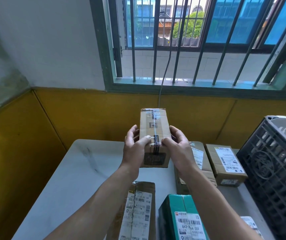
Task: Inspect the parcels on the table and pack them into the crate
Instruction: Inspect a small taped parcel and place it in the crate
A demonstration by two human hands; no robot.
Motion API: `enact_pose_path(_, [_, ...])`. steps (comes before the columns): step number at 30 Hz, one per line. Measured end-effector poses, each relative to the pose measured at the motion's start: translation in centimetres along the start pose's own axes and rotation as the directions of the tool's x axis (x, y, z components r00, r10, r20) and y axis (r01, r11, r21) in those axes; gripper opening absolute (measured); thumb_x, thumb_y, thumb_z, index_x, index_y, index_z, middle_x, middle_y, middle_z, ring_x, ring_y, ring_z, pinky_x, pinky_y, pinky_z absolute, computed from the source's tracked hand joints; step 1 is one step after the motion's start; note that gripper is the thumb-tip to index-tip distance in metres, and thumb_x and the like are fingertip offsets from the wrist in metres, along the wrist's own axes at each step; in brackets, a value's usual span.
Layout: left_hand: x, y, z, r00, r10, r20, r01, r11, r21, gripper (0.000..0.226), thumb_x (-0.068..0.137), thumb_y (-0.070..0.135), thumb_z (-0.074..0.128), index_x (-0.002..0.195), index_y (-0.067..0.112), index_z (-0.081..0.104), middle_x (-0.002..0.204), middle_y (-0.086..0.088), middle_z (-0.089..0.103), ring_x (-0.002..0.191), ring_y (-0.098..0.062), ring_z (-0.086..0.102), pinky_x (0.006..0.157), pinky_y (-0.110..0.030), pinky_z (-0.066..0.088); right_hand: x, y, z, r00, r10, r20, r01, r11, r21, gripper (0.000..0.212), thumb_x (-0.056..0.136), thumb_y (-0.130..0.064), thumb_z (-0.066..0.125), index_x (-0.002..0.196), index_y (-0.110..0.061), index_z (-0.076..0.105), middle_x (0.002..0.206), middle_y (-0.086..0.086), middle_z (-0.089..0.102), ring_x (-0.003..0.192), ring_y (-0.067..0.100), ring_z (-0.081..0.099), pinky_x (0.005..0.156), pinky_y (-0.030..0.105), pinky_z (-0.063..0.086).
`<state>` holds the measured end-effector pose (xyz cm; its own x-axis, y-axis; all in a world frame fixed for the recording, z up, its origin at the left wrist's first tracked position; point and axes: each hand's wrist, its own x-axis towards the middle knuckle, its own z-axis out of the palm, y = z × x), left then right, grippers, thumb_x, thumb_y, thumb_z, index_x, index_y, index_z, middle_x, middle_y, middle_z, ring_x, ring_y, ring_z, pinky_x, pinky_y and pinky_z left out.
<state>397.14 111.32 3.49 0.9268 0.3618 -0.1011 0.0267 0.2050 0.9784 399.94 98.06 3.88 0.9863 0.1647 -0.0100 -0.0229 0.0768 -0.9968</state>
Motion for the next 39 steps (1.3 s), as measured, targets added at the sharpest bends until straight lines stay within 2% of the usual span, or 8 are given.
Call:
enact_pose_path(12, [0.01, -0.51, -0.07, 1.000, 0.002, -0.010, -0.002, 1.000, 0.018, 0.036, 0.098, 0.017, 0.064, 0.117, 0.040, 0.044, 0.113, 0.006, 0.064, 0.104, -0.014, 0.063, 0.058, -0.015, 0.055, 0.18, -0.04, -0.23, 0.997, -0.002, -0.077, -0.001, 1.000, -0.031, 0.043, 0.095, -0.012, 0.065, 0.135, -0.022, 0.053, 0.131, 0.007, 0.063, 0.118, 0.023, 0.064, 0.091, 0.046, 0.060])
enact_pose_path(16, [-0.34, -0.20, 0.09, 0.999, 0.008, -0.032, -0.006, 0.999, 0.044, 0.050, 0.099, 0.022, 0.063, 0.142, 0.037, 0.042, 0.131, 0.000, 0.056, 0.117, -0.020, 0.059, 0.079, -0.037, 0.061, 0.07, 0.25, -0.30, 0.998, -0.020, -0.068, 0.016, 0.998, -0.053, 0.039, 0.097, -0.018, 0.066, 0.131, -0.024, 0.049, 0.123, 0.002, 0.066, 0.114, 0.021, 0.065, 0.087, 0.039, 0.061])
enact_pose_path(20, [-0.52, 0.06, 0.23, 0.999, 0.034, -0.036, -0.031, 0.996, 0.081, 0.038, 0.100, 0.026, 0.064, 0.130, 0.042, 0.048, 0.136, -0.006, 0.052, 0.119, -0.026, 0.058, 0.092, -0.052, 0.059, 0.11, 0.31, -0.39, 0.998, -0.003, -0.061, 0.000, 0.999, -0.054, 0.047, 0.097, -0.020, 0.066, 0.140, -0.025, 0.047, 0.126, 0.001, 0.065, 0.114, 0.019, 0.065, 0.085, 0.038, 0.062])
enact_pose_path(24, [-0.62, 0.03, 0.16, 0.999, 0.036, -0.024, -0.034, 0.997, 0.062, 0.033, 0.099, 0.025, 0.064, 0.123, 0.041, 0.047, 0.123, -0.001, 0.061, 0.109, -0.021, 0.064, 0.082, -0.043, 0.062, 0.03, 0.17, -0.32, 0.998, 0.000, -0.059, -0.003, 0.998, -0.057, 0.045, 0.097, -0.021, 0.066, 0.139, -0.026, 0.052, 0.123, 0.002, 0.068, 0.111, 0.022, 0.068, 0.086, 0.044, 0.062])
enact_pose_path(29, [-0.36, 0.13, 0.19, 0.998, 0.055, -0.030, -0.053, 0.997, 0.053, 0.029, 0.098, 0.027, 0.066, 0.116, 0.038, 0.046, 0.114, 0.008, 0.065, 0.102, -0.008, 0.062, 0.072, -0.023, 0.049, 0.13, 0.33, -0.39, 0.995, -0.022, -0.098, 0.010, 0.993, -0.118, 0.034, 0.095, -0.026, 0.069, 0.125, -0.027, 0.054, 0.116, -0.001, 0.069, 0.108, 0.022, 0.067, 0.088, 0.046, 0.061])
enact_pose_path(31, [-0.35, 0.30, 0.26, 0.998, 0.065, -0.024, -0.064, 0.997, 0.053, 0.039, 0.097, 0.028, 0.067, 0.128, 0.039, 0.045, 0.121, 0.007, 0.063, 0.108, -0.009, 0.060, 0.075, -0.024, 0.049, 0.07, 0.36, -0.39, 0.995, -0.039, -0.093, 0.026, 0.990, -0.137, 0.033, 0.095, -0.029, 0.069, 0.124, -0.027, 0.053, 0.113, -0.003, 0.069, 0.107, 0.020, 0.068, 0.085, 0.042, 0.061])
enact_pose_path(35, [-0.31, 0.35, 0.36, 0.997, 0.064, -0.033, -0.061, 0.995, 0.083, 0.051, 0.098, 0.032, 0.066, 0.144, 0.036, 0.046, 0.138, -0.001, 0.055, 0.124, -0.021, 0.055, 0.100, -0.044, 0.053, 0.05, 0.04, -0.31, 0.995, -0.061, -0.080, 0.051, 0.991, -0.120, 0.044, 0.095, -0.027, 0.068, 0.137, -0.033, 0.052, 0.122, -0.005, 0.067, 0.110, 0.017, 0.067, 0.087, 0.043, 0.060])
enact_pose_path(39, [-0.47, 0.47, 0.54, 0.997, 0.068, -0.036, -0.065, 0.994, 0.083, 0.036, 0.099, 0.041, 0.061, 0.133, 0.037, 0.049, 0.132, 0.000, 0.059, 0.117, -0.017, 0.058, 0.084, -0.034, 0.053, -0.01, -0.07, -0.29, 0.995, -0.066, -0.077, 0.057, 0.992, -0.108, 0.031, 0.095, -0.030, 0.068, 0.121, -0.042, 0.056, 0.118, -0.006, 0.069, 0.109, 0.016, 0.067, 0.086, 0.041, 0.061])
